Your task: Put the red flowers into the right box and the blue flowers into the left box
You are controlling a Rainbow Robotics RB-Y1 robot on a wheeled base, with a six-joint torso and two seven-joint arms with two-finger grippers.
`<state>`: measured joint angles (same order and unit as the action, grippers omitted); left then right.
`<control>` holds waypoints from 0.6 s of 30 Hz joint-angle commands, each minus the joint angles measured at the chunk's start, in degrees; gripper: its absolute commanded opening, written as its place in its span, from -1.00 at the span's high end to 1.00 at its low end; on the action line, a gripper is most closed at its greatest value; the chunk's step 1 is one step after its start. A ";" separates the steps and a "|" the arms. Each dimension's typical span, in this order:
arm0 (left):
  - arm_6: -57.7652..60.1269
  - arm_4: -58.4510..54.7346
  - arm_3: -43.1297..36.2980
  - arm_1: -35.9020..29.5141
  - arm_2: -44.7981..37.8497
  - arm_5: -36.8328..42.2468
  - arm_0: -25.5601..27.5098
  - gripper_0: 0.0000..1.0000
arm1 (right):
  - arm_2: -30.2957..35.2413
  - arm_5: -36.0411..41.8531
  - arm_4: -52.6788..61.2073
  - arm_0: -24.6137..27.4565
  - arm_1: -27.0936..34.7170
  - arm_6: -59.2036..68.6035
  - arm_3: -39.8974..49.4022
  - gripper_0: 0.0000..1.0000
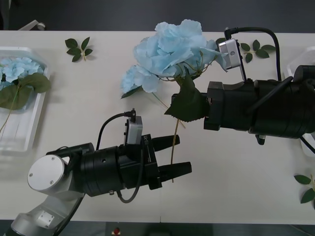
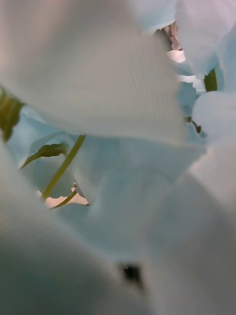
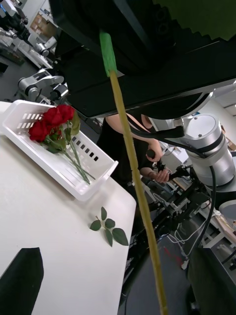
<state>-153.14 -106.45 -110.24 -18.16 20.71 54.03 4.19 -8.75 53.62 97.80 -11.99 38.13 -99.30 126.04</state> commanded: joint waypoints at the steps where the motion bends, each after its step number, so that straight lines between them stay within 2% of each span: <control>1: -1.86 -0.69 -0.95 1.37 0.30 -0.33 -1.64 -0.30 | -0.57 -0.27 0.73 -0.58 -0.34 -2.75 1.58 1.00; 2: -1.86 -0.69 -0.95 1.46 0.47 -0.77 -1.82 0.14 | -0.57 -0.27 0.73 -0.58 -0.34 -2.75 1.58 1.00; 4: -1.86 -0.60 -0.95 1.64 0.74 -1.21 -2.17 0.75 | -0.57 -0.27 0.73 -0.58 -0.42 -2.83 1.58 1.00; 5: -1.86 -0.60 -0.95 1.64 0.82 -1.47 -2.26 0.99 | -0.57 -0.27 0.73 -0.58 -0.51 -2.83 1.58 1.00; 18: -0.58 -0.69 -0.95 0.41 1.18 -3.75 -3.05 1.00 | -0.57 -0.27 0.90 -0.58 -0.51 -2.83 1.58 1.00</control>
<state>-153.14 -106.45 -110.24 -17.62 20.92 51.33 2.73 -8.75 53.59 97.80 -11.99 38.13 -99.35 126.04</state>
